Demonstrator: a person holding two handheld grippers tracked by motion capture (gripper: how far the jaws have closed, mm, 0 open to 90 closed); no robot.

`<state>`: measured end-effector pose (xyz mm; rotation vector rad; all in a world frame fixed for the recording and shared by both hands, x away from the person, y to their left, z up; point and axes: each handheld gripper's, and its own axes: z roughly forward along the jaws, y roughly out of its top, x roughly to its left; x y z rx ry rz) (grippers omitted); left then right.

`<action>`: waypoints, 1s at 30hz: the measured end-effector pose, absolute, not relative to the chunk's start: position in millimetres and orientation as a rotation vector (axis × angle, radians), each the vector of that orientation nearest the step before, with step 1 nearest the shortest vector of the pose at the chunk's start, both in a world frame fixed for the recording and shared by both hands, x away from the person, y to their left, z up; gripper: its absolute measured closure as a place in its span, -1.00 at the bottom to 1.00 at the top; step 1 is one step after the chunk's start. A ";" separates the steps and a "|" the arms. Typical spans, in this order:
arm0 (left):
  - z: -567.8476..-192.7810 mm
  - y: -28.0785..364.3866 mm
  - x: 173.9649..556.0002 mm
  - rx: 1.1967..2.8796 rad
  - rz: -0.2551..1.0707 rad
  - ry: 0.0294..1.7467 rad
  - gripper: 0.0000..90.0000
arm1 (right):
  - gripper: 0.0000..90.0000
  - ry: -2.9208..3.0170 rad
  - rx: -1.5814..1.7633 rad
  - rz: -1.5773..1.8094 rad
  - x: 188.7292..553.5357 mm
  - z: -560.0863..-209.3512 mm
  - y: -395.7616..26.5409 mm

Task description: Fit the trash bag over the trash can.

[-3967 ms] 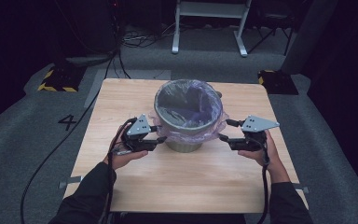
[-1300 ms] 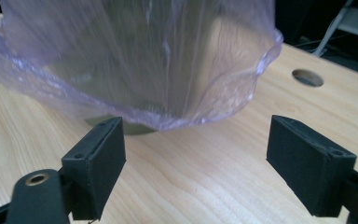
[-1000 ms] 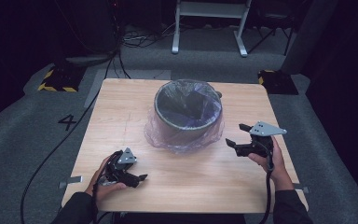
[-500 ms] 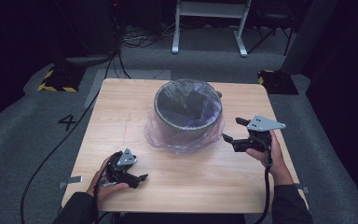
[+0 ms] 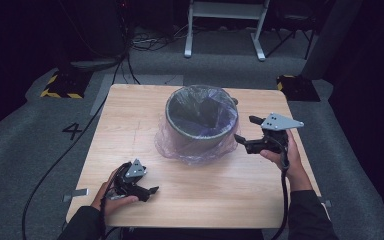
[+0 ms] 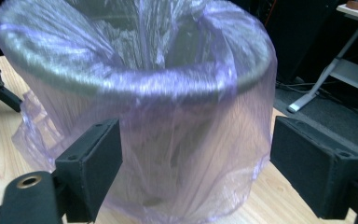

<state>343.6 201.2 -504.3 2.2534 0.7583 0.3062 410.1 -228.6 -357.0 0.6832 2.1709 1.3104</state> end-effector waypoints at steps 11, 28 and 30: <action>-504.5 200.4 343.4 2.248 0.308 0.768 -0.74 | -0.63 2.160 0.657 1.325 420.0 -340.7 -216.7; -504.5 200.3 343.3 2.247 0.308 0.769 -0.74 | -0.63 2.173 0.697 1.303 447.9 -321.5 -198.3; -504.5 200.3 343.3 2.247 0.309 0.769 -0.74 | -0.63 2.181 0.694 1.290 450.9 -321.3 -194.0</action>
